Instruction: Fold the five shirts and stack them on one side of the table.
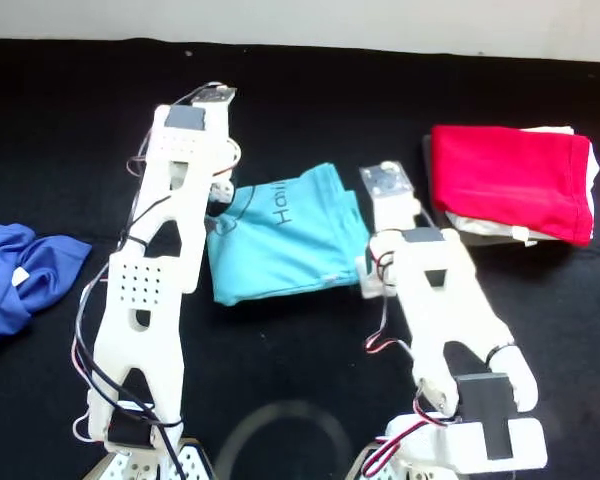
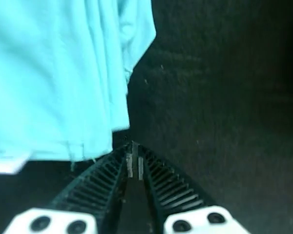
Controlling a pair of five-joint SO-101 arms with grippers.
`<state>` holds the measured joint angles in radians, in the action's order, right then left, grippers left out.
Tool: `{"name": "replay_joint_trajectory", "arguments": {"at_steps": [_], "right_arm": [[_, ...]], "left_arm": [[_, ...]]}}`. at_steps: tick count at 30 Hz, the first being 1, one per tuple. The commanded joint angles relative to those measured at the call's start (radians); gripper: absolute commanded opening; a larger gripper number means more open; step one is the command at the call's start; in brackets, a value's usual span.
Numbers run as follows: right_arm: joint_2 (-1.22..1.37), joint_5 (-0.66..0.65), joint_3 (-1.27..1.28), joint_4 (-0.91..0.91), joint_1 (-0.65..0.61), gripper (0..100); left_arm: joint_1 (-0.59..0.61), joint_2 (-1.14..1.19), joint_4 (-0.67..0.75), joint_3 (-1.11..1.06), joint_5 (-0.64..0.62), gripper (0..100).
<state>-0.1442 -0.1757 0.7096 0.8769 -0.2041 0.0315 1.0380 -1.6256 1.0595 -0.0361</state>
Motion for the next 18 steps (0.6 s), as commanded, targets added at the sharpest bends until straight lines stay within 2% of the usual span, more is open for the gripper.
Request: {"name": "replay_joint_trajectory", "arguments": {"at_steps": [1, 5, 8, 13, 18], "right_arm": [[-0.173, -0.012, -0.028, 0.035, -0.002, 0.5], [-0.331, -0.009, -0.093, 0.068, -0.024, 0.5], [-0.318, 0.008, -0.228, 0.068, -0.024, 0.5], [-0.016, 0.092, -0.524, 0.054, -0.087, 0.5], [0.372, 0.143, -0.845, 0.125, -0.188, 0.5]], "left_arm": [[0.01, -0.045, -0.054, 0.122, 0.008, 1], [-0.007, -0.041, -0.107, 0.228, 0.008, 1], [-0.024, -0.041, -0.13, 0.236, 0.006, 1], [-0.035, -0.019, -0.087, 0.232, 0.006, 1], [-0.045, 0.085, -0.028, 0.265, 0.006, 1]]}}
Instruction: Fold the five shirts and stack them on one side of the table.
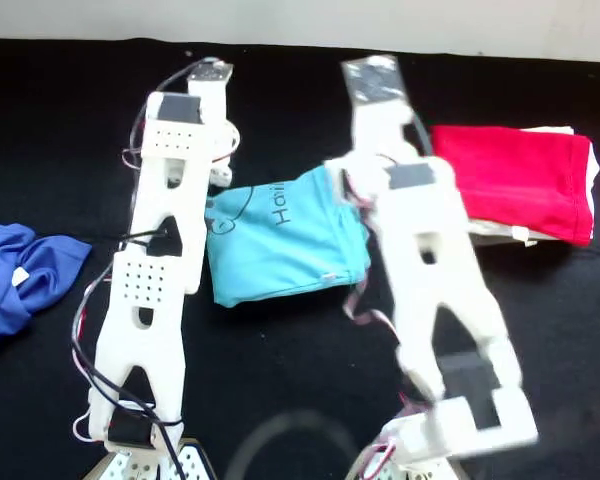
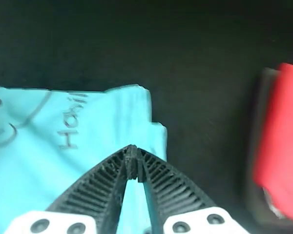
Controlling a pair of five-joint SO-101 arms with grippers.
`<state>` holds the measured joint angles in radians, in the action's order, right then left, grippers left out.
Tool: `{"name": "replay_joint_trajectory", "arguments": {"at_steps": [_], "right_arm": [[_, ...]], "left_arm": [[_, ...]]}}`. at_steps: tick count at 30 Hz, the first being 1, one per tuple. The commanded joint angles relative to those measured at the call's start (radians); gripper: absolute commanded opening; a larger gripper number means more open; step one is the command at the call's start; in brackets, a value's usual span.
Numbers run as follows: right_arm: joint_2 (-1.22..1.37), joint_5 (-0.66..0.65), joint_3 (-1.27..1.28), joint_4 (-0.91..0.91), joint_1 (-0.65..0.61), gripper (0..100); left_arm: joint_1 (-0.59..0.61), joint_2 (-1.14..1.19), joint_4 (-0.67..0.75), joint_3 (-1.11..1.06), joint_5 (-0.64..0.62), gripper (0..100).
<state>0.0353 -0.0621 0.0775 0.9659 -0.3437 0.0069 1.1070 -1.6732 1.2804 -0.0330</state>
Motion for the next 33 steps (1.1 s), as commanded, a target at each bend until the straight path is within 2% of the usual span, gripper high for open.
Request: {"name": "replay_joint_trajectory", "arguments": {"at_steps": [1, 6, 13, 20, 27, 33], "right_arm": [[0.26, 0.037, -0.274, 0.051, -0.062, 0.5], [0.549, 0.04, -0.536, 0.111, -0.091, 0.5], [0.773, 0.034, -0.771, 0.222, 0.025, 0.5], [0.805, 0.032, -0.931, 0.386, 0.073, 0.5], [0.805, 0.038, -1.247, 0.608, 0.067, 0.5], [0.814, 0.04, -1.524, 0.8, 0.067, 0.5]], "left_arm": [[-0.024, 0.033, 0.02, 0.054, 0.003, 1], [-0.022, 0.093, 0.018, 0.117, -0.015, 1], [-0.022, 0.142, 0.017, 0.137, -0.023, 1], [-0.025, 0.15, 0.005, 0.159, -0.025, 1], [-0.013, 0.145, -0.101, 0.389, -0.054, 1], [0.031, -0.025, -0.103, 0.246, -0.055, 1]]}}
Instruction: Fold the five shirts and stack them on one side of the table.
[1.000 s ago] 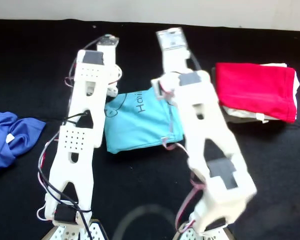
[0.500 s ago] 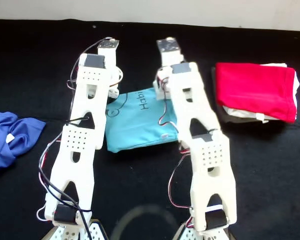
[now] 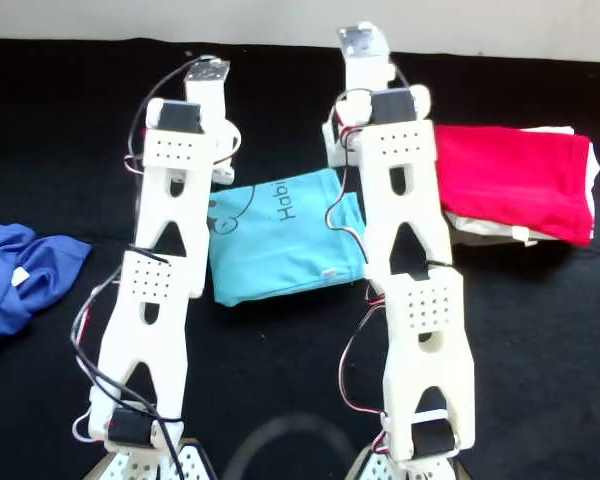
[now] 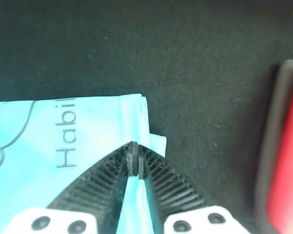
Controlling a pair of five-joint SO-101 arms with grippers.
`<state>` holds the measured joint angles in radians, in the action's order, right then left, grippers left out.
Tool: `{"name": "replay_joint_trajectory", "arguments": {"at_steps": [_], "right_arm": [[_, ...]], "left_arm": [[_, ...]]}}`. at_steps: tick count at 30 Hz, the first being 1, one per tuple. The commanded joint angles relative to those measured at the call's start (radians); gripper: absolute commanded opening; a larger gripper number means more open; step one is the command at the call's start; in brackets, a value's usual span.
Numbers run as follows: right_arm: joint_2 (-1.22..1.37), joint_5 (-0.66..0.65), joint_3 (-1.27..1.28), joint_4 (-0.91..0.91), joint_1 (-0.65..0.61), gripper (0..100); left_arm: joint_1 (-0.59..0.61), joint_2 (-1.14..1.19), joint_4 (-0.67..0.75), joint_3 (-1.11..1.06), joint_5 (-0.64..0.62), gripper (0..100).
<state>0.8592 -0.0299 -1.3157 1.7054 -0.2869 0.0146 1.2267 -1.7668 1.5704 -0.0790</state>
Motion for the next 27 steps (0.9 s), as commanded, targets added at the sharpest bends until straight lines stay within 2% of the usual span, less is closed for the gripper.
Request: {"name": "replay_joint_trajectory", "arguments": {"at_steps": [1, 4, 10, 13, 17, 19, 22, 27], "right_arm": [[-0.016, 0.005, -0.131, 0.061, 0.01, 0.5], [-0.019, 0.003, -0.097, 0.061, 0.016, 3.9], [-0.067, 0.008, 0.13, 0.061, -0.019, 26.4], [-0.097, 0.052, 0.275, 0.058, -0.065, 27.9], [-0.065, 0.143, 0.369, 0.004, -0.084, 29.0], [-0.041, 0.167, 0.367, -0.012, -0.099, 33.2], [-0.002, 0.172, 0.367, -0.03, -0.119, 38.9], [0.067, 0.17, 0.367, -0.039, -0.116, 39.0]], "left_arm": [[0.033, -0.191, -0.009, -0.087, -0.009, 1], [0.054, -0.343, -0.009, -0.24, -0.009, 1], [0.107, -0.608, -0.008, -0.579, -0.008, 1], [0.133, -0.677, -0.008, -0.691, -0.006, 1], [0.166, -0.693, -0.008, -0.719, -0.006, 1], [0.179, -0.693, -0.008, -0.722, -0.006, 1], [0.188, -0.693, -0.008, -0.722, -0.005, 1], [0.188, -0.693, -0.008, -0.722, -0.005, 1]]}}
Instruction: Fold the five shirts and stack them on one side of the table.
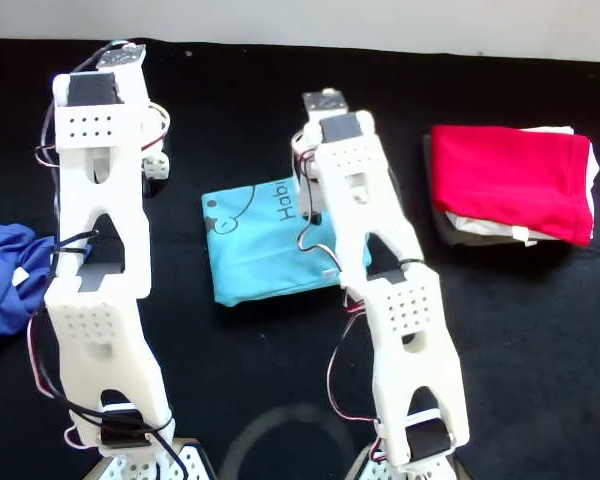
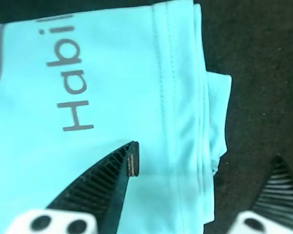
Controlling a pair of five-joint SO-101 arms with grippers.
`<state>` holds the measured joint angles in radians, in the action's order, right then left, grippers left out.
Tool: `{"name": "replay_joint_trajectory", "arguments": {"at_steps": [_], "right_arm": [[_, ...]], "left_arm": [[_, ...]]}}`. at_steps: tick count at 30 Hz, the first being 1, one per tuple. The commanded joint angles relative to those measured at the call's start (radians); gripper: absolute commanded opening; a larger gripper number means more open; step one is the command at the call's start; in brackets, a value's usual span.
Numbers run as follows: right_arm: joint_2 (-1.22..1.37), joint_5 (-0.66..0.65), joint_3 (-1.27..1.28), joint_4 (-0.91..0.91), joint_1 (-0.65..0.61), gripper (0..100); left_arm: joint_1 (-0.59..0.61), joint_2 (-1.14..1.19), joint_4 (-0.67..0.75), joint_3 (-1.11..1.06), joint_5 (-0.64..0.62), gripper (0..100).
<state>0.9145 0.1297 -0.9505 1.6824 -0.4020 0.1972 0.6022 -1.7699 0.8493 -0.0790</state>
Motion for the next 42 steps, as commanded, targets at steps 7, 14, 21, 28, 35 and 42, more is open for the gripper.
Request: {"name": "replay_joint_trajectory", "arguments": {"at_steps": [7, 14, 21, 28, 35, 42], "right_arm": [[0.131, 0.011, 0.002, -0.074, 0.002, 36.1], [0.18, -0.003, 0.004, 0.002, 0.005, 3.5], [0.13, -0.04, -0.079, 0.074, 0.03, 0.7], [-0.084, -0.081, -0.136, 0.084, 0.113, 0.7], [-0.403, -0.226, 0.045, 0.082, 0.194, 0.6], [-0.568, -0.358, 0.087, 0.081, 0.308, 0.6]], "left_arm": [[0.005, -0.068, -0.005, -0.001, -0.005, 1], [0.007, -0.068, -0.005, -0.001, -0.005, 1], [0.007, -0.062, -0.005, -0.004, -0.002, 1], [0.054, 0.041, -0.005, -0.007, 0.0, 1], [0.11, 0.111, 0.029, -0.005, 0.0, 1], [0.104, 0.113, 0.031, -0.005, 0.0, 1]]}}
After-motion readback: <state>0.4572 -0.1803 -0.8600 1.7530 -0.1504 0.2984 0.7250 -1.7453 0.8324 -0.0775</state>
